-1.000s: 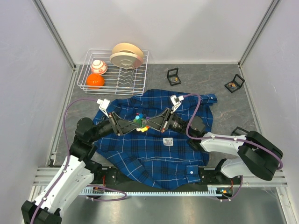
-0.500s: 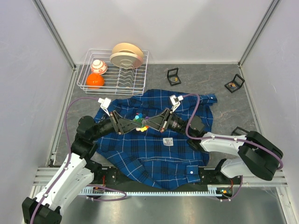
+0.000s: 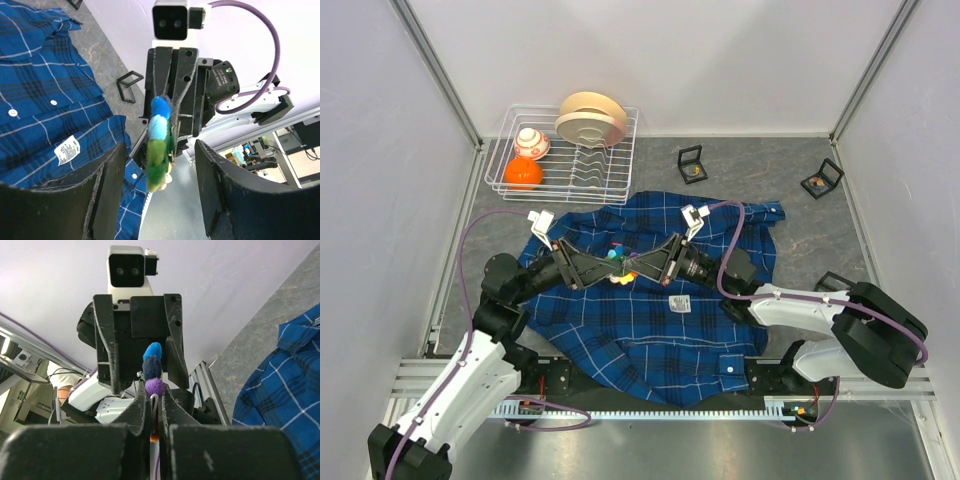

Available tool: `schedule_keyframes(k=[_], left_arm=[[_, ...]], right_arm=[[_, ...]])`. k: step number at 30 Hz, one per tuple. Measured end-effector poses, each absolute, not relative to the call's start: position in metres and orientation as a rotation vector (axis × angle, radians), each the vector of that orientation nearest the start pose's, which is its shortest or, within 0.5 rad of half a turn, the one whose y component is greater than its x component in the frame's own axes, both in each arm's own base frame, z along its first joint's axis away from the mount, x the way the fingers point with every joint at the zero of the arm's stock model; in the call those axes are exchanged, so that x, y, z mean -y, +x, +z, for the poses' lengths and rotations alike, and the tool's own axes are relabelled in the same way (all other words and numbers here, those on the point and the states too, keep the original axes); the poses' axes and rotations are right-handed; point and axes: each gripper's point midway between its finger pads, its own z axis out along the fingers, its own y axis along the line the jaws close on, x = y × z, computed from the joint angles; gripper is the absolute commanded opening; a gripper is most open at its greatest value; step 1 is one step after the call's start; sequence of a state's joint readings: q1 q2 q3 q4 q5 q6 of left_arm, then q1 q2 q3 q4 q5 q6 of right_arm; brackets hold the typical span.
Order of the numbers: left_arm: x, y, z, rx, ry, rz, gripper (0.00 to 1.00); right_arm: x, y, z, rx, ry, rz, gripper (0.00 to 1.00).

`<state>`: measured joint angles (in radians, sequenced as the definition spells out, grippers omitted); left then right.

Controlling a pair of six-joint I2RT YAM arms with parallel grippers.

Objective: Remove the brooch from the garment
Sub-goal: Pass from the right arm to the left

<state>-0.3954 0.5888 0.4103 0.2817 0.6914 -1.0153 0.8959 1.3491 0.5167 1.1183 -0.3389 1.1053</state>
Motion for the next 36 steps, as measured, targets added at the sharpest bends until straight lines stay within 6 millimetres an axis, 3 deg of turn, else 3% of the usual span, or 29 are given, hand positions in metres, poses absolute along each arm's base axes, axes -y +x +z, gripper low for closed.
schedule_keyframes(k=[5, 9, 14, 19, 22, 25, 28, 32, 36], left_arm=[[0.222, 0.168, 0.276, -1.714, 0.128, -1.612, 0.59], [0.223, 0.167, 0.275, -1.72, 0.133, -1.616, 0.44], [0.223, 0.166, 0.275, -1.723, 0.135, -1.618, 0.32], [0.223, 0.166, 0.274, -1.727, 0.136, -1.62, 0.3], [0.224, 0.167, 0.271, -1.741, 0.132, -1.621, 0.42], [0.225, 0.168, 0.268, -1.757, 0.132, -1.624, 0.43], [0.227, 0.169, 0.264, -1.776, 0.132, -1.631, 0.35], [0.227, 0.168, 0.264, -1.781, 0.139, -1.634, 0.11], [0.227, 0.167, 0.265, -1.777, 0.143, -1.636, 0.02]], right_arm=[[-0.369, 0.173, 0.267, -1.61, -0.195, 1.847, 0.0], [-0.37, 0.173, 0.267, -1.611, -0.194, 1.843, 0.0], [-0.367, 0.175, 0.273, -1.591, -0.176, 1.838, 0.0], [-0.365, 0.177, 0.276, -1.578, -0.168, 1.835, 0.0], [-0.365, 0.177, 0.276, -1.58, -0.168, 1.834, 0.0], [-0.365, 0.177, 0.276, -1.581, -0.169, 1.832, 0.0], [-0.365, 0.178, 0.273, -1.593, -0.169, 1.825, 0.0], [-0.365, 0.179, 0.269, -1.61, -0.171, 1.81, 0.0], [-0.364, 0.18, 0.271, -1.607, -0.167, 1.808, 0.08]])
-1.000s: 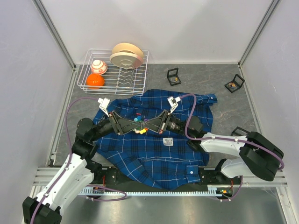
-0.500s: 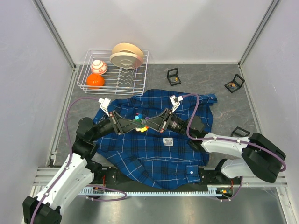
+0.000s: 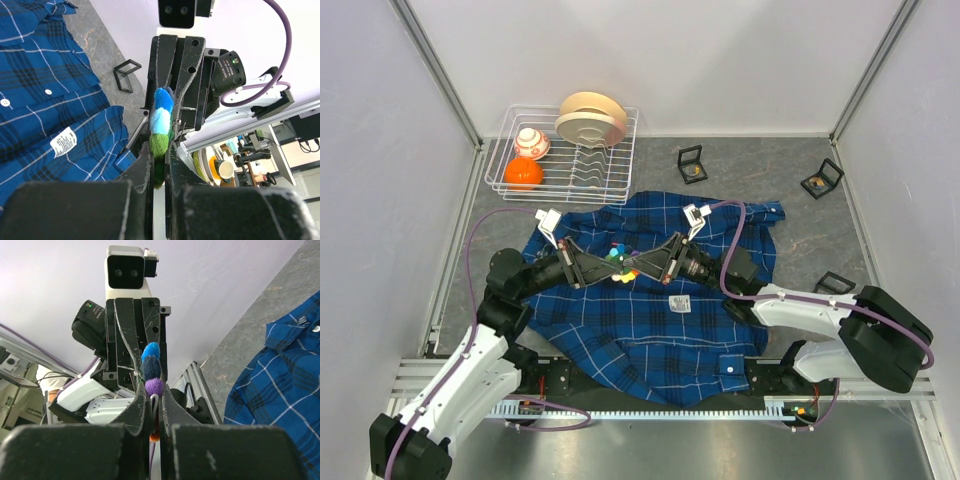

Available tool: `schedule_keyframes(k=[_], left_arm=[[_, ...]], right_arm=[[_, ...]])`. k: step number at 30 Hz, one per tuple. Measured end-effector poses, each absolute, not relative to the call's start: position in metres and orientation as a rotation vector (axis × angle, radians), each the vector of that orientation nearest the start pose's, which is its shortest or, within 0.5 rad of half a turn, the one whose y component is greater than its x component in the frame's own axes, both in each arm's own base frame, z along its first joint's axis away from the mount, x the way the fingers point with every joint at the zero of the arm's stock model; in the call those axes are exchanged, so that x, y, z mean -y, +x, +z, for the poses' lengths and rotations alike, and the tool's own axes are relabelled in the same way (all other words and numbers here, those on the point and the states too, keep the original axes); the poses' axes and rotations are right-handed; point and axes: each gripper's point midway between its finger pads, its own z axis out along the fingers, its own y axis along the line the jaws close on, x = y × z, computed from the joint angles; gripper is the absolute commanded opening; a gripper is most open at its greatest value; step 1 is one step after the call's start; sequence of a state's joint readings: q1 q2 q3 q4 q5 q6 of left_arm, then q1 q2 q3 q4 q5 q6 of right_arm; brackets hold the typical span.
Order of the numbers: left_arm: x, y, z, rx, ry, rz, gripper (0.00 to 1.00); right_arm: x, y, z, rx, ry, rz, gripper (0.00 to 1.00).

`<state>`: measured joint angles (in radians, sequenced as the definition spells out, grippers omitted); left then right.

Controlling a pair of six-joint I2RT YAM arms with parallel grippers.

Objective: Remove the brooch from the garment
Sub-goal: Pass from the right arm to the left

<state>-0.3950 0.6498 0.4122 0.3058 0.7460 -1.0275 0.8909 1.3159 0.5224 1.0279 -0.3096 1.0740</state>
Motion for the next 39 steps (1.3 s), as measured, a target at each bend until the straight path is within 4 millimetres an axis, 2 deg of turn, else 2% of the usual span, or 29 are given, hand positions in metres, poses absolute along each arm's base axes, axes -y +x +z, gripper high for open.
schedule_keyframes(k=[7, 10, 13, 14, 18, 20, 22, 25, 27, 28, 29, 31, 32, 35, 38, 39], left_arm=[[0.228, 0.162, 0.269, -1.739, 0.185, -1.663, 0.02], [0.229, 0.161, 0.271, -1.733, 0.2, -1.671, 0.02], [0.229, 0.161, 0.272, -1.724, 0.211, -1.675, 0.02], [0.23, 0.16, 0.272, -1.724, 0.215, -1.677, 0.02], [0.23, 0.159, 0.273, -1.715, 0.214, -1.686, 0.02], [0.23, 0.159, 0.274, -1.712, 0.208, -1.694, 0.02], [0.23, 0.159, 0.275, -1.708, 0.206, -1.699, 0.02], [0.23, 0.159, 0.276, -1.703, 0.205, -1.704, 0.02], [0.23, 0.159, 0.276, -1.702, 0.204, -1.707, 0.08], [0.23, 0.159, 0.276, -1.703, 0.203, -1.707, 0.16], [0.23, 0.159, 0.276, -1.704, 0.201, -1.706, 0.31], [0.229, 0.157, 0.276, -1.705, 0.201, -1.704, 0.39], [0.229, 0.156, 0.275, -1.709, 0.198, -1.702, 0.46], [0.227, 0.154, 0.274, -1.716, 0.188, -1.691, 0.59], [0.226, 0.153, 0.271, -1.729, 0.184, -1.681, 0.61], [0.226, 0.153, 0.269, -1.736, 0.184, -1.678, 0.68]], right_arm=[[-0.363, 0.174, 0.276, -1.582, -0.204, 1.855, 0.24], [-0.363, 0.172, 0.278, -1.57, -0.211, 1.872, 0.29], [-0.364, 0.171, 0.279, -1.558, -0.217, 1.893, 0.29], [-0.365, 0.17, 0.28, -1.555, -0.221, 1.899, 0.27], [-0.366, 0.17, 0.28, -1.546, -0.222, 1.916, 0.13], [-0.365, 0.17, 0.28, -1.541, -0.22, 1.92, 0.12], [-0.365, 0.169, 0.281, -1.536, -0.223, 1.922, 0.0], [-0.365, 0.169, 0.282, -1.529, -0.225, 1.923, 0.0], [-0.364, 0.168, 0.282, -1.528, -0.225, 1.924, 0.0], [-0.364, 0.169, 0.282, -1.528, -0.224, 1.921, 0.0], [-0.364, 0.169, 0.282, -1.529, -0.221, 1.918, 0.0], [-0.362, 0.168, 0.281, -1.537, -0.214, 1.91, 0.0], [-0.362, 0.167, 0.283, -1.537, -0.211, 1.908, 0.0], [-0.358, 0.168, 0.288, -1.523, -0.193, 1.901, 0.0], [-0.357, 0.172, 0.289, -1.524, -0.172, 1.889, 0.0], [-0.357, 0.173, 0.288, -1.529, -0.168, 1.885, 0.0]])
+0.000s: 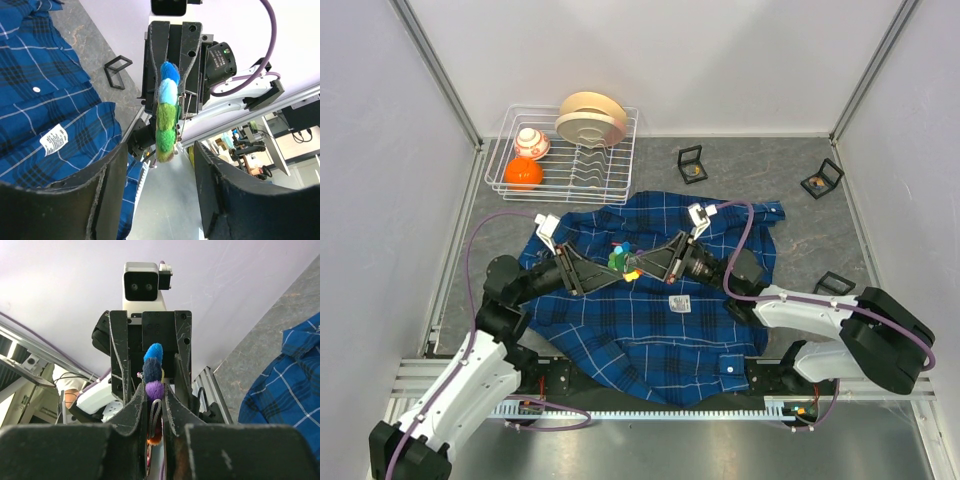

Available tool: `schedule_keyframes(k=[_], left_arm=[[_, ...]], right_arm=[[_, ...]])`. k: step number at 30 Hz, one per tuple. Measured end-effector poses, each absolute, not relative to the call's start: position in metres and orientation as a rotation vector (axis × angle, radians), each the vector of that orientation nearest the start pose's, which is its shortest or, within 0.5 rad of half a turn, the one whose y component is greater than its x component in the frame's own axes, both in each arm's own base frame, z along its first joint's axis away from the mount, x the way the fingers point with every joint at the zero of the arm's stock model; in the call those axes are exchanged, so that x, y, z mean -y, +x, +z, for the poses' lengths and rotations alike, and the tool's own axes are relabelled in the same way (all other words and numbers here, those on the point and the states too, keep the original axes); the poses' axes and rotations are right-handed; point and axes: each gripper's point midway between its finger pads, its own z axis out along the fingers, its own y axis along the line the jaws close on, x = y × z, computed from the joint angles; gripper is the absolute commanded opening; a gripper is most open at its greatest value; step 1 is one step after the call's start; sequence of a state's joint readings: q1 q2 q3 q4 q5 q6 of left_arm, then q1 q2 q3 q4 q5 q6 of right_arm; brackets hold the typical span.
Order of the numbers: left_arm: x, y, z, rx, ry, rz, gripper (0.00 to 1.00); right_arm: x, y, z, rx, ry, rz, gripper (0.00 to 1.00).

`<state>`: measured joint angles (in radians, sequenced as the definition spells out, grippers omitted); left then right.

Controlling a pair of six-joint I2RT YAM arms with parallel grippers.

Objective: Remove the brooch from the garment
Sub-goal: Pass from the right arm to the left

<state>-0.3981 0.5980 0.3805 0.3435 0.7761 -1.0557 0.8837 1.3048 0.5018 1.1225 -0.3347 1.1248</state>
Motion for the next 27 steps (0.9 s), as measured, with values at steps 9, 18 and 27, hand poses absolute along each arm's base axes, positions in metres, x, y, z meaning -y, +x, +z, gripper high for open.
schedule_keyframes(k=[9, 18, 27], left_arm=[[0.225, 0.17, 0.273, -1.782, 0.147, -1.534, 0.83], [0.228, 0.176, 0.271, -1.793, 0.179, -1.428, 0.62], [0.232, 0.177, 0.258, -1.852, 0.184, -1.411, 0.42]], right_arm=[[-0.364, 0.182, 0.266, -1.65, -0.143, 1.792, 0.0], [-0.368, 0.185, 0.263, -1.678, -0.152, 1.756, 0.0], [-0.369, 0.186, 0.264, -1.68, -0.157, 1.744, 0.0]])
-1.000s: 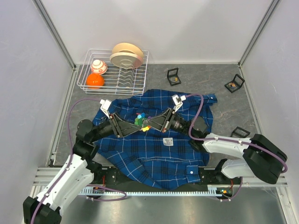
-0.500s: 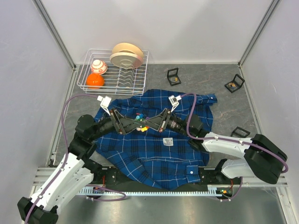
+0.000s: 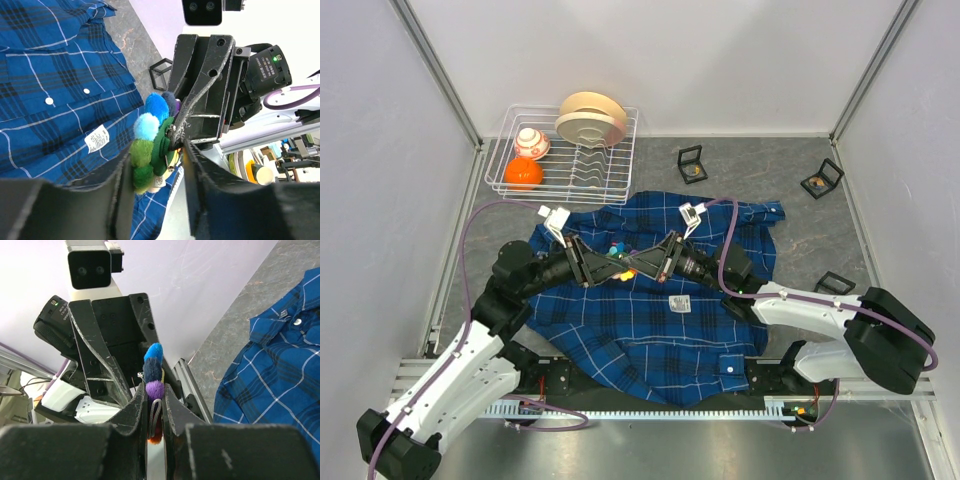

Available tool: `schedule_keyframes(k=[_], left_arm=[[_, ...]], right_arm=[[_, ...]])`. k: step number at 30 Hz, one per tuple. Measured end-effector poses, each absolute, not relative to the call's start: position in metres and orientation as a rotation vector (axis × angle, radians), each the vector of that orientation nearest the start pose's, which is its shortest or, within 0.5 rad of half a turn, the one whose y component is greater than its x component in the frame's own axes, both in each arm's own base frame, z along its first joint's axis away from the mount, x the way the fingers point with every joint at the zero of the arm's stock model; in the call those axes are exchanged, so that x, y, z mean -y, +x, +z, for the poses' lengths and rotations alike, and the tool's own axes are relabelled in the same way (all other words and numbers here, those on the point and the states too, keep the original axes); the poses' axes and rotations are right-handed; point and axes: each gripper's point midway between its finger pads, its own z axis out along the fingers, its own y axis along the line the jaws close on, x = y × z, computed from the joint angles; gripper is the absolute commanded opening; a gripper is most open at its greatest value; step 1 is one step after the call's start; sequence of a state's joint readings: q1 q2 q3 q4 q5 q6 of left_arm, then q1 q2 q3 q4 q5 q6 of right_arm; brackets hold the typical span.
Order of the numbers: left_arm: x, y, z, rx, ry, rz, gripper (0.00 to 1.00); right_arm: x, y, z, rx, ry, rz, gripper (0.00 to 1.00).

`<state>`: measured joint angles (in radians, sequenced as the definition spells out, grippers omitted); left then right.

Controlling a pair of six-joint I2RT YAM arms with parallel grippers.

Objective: Remove the brooch from the garment
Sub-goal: Pass from the right arm to the left

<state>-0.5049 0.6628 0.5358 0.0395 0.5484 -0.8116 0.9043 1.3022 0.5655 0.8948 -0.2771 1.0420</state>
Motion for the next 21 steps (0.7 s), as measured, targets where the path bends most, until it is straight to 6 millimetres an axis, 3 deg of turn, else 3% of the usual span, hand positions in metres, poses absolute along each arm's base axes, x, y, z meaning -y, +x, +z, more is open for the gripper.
schedule_keyframes(k=[1, 2, 5, 21], left_arm=[[0.232, 0.177, 0.258, -1.851, 0.185, -1.411, 0.39], [0.232, 0.177, 0.259, -1.848, 0.187, -1.411, 0.31], [0.231, 0.175, 0.261, -1.838, 0.193, -1.415, 0.24], [0.23, 0.168, 0.273, -1.785, 0.219, -1.433, 0.16]], right_arm=[[-0.369, 0.186, 0.264, -1.679, -0.156, 1.743, 0.0], [-0.369, 0.186, 0.264, -1.679, -0.155, 1.741, 0.0], [-0.369, 0.186, 0.266, -1.673, -0.155, 1.742, 0.0], [-0.366, 0.18, 0.277, -1.612, -0.163, 1.789, 0.0]])
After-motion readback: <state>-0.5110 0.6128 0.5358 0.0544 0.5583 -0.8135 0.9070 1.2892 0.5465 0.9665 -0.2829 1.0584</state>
